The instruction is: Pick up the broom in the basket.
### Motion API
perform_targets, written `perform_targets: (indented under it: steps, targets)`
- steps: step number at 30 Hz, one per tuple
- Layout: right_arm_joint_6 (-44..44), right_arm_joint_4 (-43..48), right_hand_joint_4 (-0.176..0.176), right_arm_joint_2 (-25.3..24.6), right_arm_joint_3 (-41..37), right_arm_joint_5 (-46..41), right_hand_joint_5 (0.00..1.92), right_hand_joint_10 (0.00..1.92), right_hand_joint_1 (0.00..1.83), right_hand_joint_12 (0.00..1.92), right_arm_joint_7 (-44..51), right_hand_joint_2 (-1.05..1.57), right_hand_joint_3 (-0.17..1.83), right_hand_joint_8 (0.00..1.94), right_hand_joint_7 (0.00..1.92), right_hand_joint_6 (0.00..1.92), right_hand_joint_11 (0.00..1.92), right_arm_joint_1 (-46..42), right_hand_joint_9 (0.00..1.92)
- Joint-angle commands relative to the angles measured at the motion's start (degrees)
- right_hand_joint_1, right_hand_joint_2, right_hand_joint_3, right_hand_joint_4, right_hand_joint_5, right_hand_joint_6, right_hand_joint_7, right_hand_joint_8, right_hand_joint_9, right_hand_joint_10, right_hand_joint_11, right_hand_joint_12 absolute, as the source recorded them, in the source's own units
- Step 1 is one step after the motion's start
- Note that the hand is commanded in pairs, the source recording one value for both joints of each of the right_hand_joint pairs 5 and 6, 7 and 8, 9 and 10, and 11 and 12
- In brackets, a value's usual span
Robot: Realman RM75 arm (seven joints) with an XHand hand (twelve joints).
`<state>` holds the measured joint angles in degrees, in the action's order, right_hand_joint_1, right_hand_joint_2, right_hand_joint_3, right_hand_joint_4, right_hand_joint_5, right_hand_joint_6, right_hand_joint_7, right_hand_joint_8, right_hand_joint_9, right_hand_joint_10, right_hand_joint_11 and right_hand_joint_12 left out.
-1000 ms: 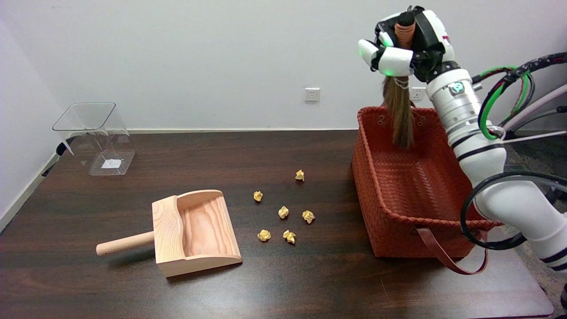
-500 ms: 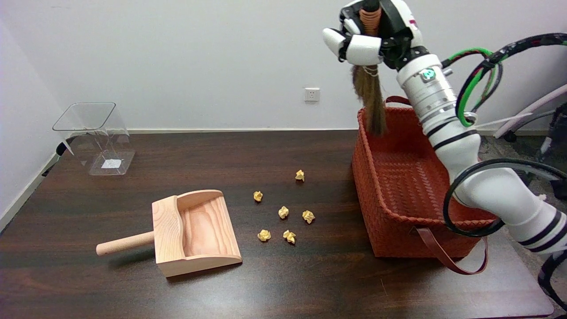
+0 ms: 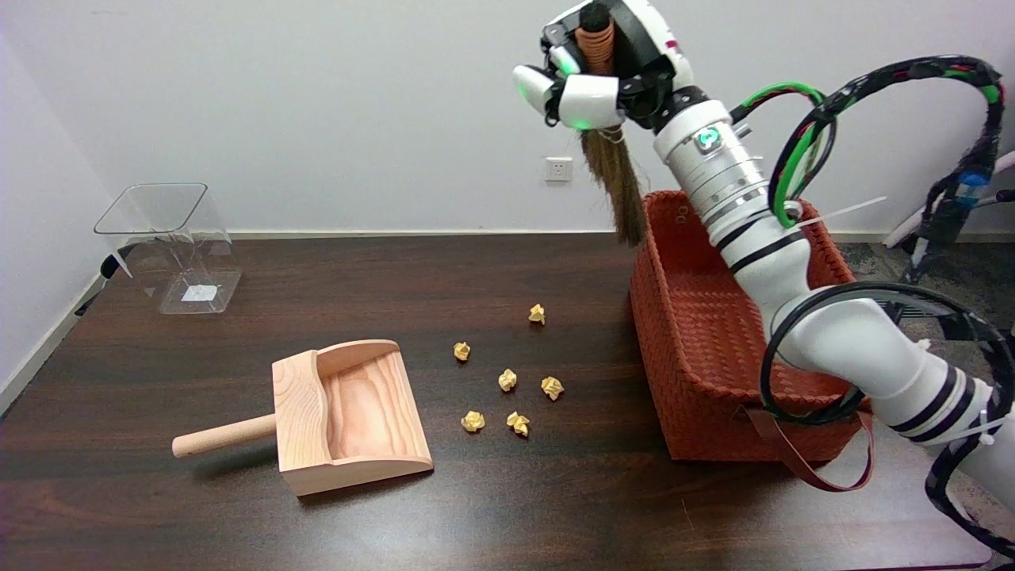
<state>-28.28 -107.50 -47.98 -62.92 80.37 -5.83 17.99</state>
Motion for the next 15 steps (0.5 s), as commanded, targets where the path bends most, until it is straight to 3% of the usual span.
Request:
perform_targets:
  steps: [1,15]
  targets:
    - [0.04,1.26,0.0,-4.46,6.3,-0.97,1.92,1.92,1.45,1.92,4.89,1.05,0.63,1.92,1.92,1.92,1.92,1.01,1.92]
    - [-2.05,7.27,0.0,-8.47,9.23,-3.41,1.92,1.92,1.45,1.92,4.98,1.06,0.62,1.92,1.92,1.92,1.92,-1.56,1.92]
